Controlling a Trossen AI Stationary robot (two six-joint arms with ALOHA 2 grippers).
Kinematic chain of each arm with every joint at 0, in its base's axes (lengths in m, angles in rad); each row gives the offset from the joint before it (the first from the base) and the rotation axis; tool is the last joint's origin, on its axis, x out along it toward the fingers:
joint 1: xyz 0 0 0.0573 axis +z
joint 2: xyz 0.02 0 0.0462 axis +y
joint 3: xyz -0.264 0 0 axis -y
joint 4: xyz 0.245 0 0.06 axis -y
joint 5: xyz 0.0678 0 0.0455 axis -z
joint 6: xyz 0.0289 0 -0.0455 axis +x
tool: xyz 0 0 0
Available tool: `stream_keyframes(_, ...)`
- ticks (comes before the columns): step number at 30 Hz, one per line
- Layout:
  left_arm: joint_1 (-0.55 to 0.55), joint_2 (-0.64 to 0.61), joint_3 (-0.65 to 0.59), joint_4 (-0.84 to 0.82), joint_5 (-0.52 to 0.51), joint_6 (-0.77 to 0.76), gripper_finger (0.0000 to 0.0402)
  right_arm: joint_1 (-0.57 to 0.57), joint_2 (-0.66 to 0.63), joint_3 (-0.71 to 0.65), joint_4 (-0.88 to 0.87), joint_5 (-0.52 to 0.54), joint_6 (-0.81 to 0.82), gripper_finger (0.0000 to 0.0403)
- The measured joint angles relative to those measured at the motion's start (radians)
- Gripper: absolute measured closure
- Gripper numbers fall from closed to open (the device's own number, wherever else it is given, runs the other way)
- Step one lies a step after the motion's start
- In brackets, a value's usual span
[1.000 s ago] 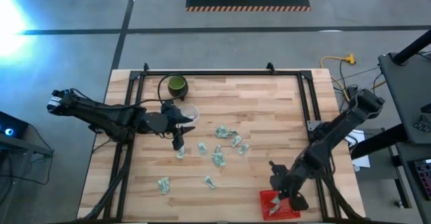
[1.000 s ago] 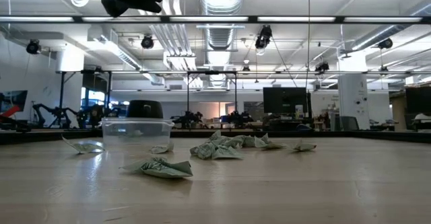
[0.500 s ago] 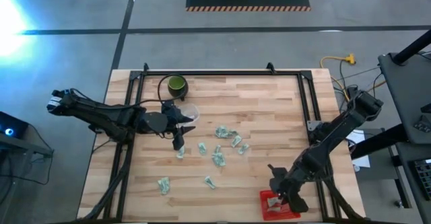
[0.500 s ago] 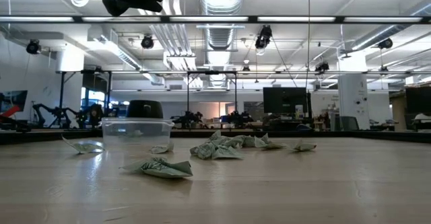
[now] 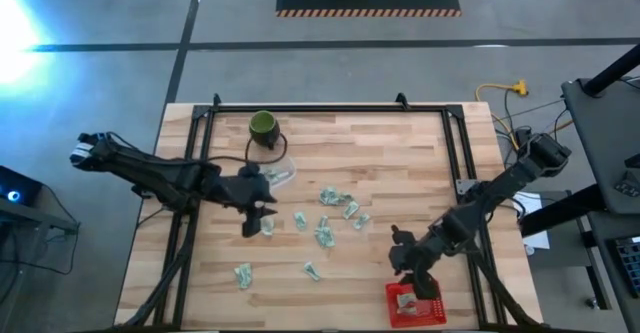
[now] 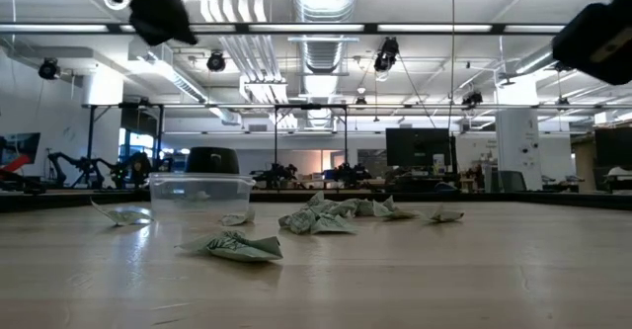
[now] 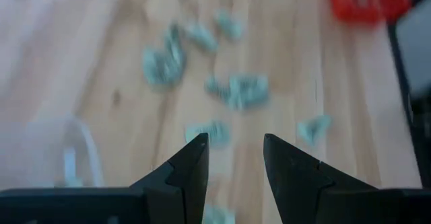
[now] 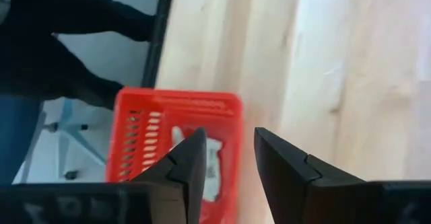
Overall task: Pick and place items into bin
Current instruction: Put the green stevia packet into the transparent bin
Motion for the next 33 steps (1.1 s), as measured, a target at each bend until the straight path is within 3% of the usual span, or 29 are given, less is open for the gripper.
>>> stream_keyframes(5, -0.023, 0.033, 0.000, -0.143, 0.048, -0.071, 0.0276, -0.052, -0.004, 0.000, -0.047, 0.016, -0.029, 0.0299)
stream_keyframes(20, -0.020, 0.269, -0.082, -0.181, 0.066, -0.740, 0.0276, -0.155, -0.141, 0.000, -0.093, 0.187, -0.152, 0.0323)
stream_keyframes(26, -0.019, 0.361, -0.082, -0.117, 0.121, -0.785, 0.0276, -0.167, -0.215, 0.000, -0.092, 0.330, -0.170, 0.0324)
stream_keyframes(33, -0.019, 0.396, -0.082, -0.069, 0.121, -0.785, 0.0276, -0.167, -0.289, 0.000, -0.092, 0.444, -0.194, 0.0293)
